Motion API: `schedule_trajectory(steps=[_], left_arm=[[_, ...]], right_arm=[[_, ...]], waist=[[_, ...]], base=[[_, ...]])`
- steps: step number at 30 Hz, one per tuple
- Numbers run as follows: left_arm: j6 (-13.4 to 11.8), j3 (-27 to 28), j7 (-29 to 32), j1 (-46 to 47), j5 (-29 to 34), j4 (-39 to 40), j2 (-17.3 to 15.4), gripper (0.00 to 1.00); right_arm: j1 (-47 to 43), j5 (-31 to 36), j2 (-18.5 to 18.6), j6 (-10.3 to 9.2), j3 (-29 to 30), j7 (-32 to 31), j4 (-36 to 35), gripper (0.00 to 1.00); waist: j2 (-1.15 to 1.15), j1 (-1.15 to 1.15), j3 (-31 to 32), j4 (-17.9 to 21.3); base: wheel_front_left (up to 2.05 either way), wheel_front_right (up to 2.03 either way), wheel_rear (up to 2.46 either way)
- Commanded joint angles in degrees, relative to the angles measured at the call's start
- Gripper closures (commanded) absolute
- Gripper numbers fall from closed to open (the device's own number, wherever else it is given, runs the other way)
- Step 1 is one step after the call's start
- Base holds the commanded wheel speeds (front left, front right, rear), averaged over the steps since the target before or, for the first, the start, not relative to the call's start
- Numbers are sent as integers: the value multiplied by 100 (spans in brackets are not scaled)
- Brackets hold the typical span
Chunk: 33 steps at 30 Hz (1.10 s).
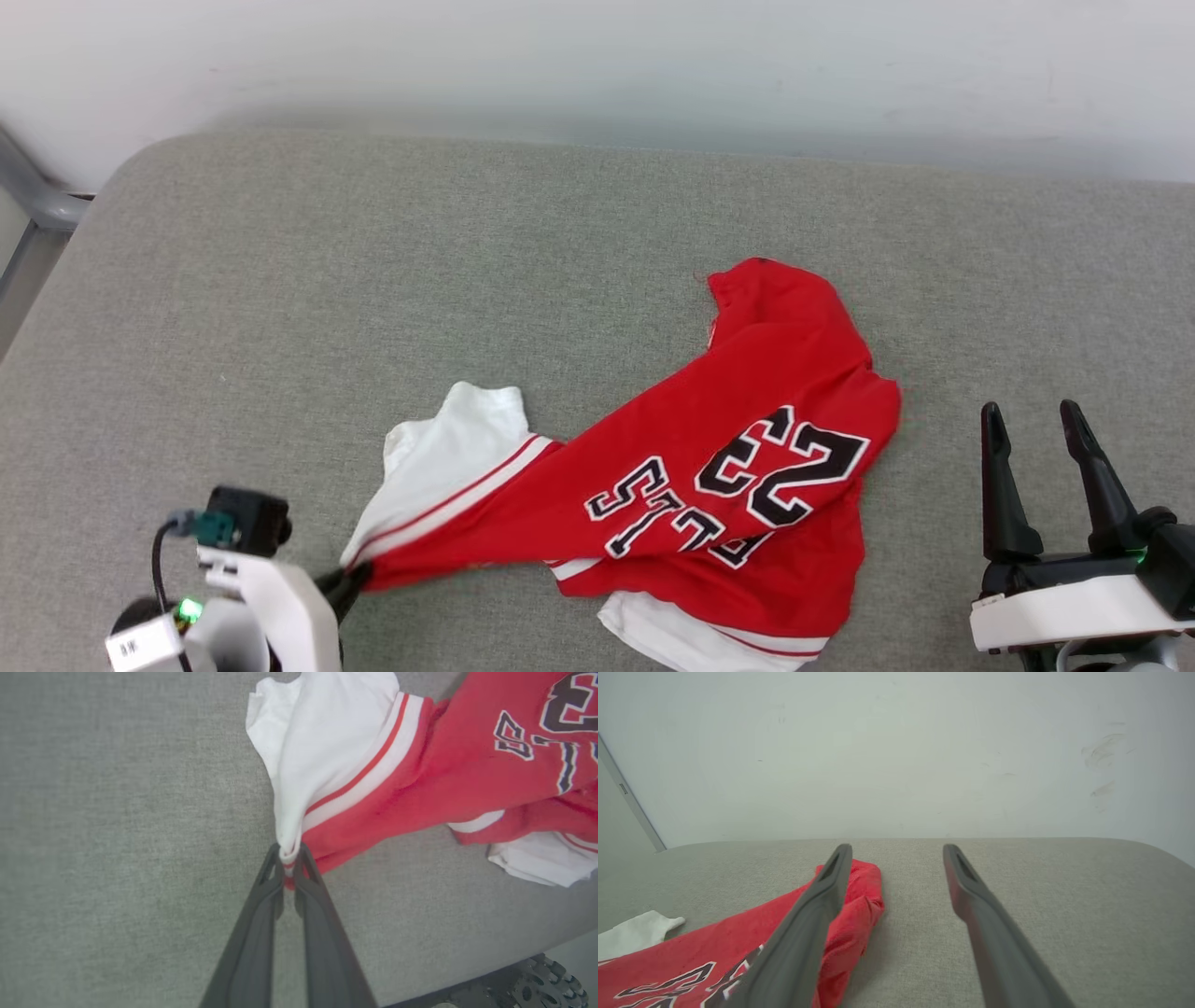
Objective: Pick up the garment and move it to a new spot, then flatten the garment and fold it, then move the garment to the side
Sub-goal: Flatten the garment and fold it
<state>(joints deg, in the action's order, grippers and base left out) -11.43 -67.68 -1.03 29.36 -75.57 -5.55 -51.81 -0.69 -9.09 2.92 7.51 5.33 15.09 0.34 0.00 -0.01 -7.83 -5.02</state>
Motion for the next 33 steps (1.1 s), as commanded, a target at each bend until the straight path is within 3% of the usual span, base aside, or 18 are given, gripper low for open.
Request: schedule_trajectory(steps=[1,11,12,13,17,23,28,33], left_arm=[[-36,-6,-53,-172,-77,-28,-23,100],[17,-166,-182,-934,-445,-340,149,100],[-18,-113,-301,-920,-434,-385,191,75],[-41,-59,-435,-907,-408,-424,233,0],[-244,57,-923,-787,-123,-447,305,0],[-802,513,-1388,-712,418,-246,422,0],[-1194,1401,-1425,-1014,1243,63,716,0],[-1409,2397,-1417,-1590,2345,351,1129,0]], right_arm=[[-44,-36,-8,-4,0,11,15,0],[-94,-9,-8,-4,46,11,44,0],[-97,-9,-8,-4,50,11,50,0],[-102,5,-8,-4,51,11,57,0],[-135,43,-7,-4,69,11,28,0],[-177,181,-8,-4,123,11,-85,0],[-108,397,-7,-4,108,12,-304,0],[84,751,5,-4,21,11,-506,0]], waist=[[0,1,2,4],[0,1,73,47],[0,1,96,40],[0,1,130,34],[0,1,260,15],[0,1,468,-18],[0,1,626,-62],[0,1,742,-100]], base=[[0,0,0],[0,0,0],[0,0,0],[0,0,0],[0,0,0],[0,0,0],[0,0,0],[0,0,0]])
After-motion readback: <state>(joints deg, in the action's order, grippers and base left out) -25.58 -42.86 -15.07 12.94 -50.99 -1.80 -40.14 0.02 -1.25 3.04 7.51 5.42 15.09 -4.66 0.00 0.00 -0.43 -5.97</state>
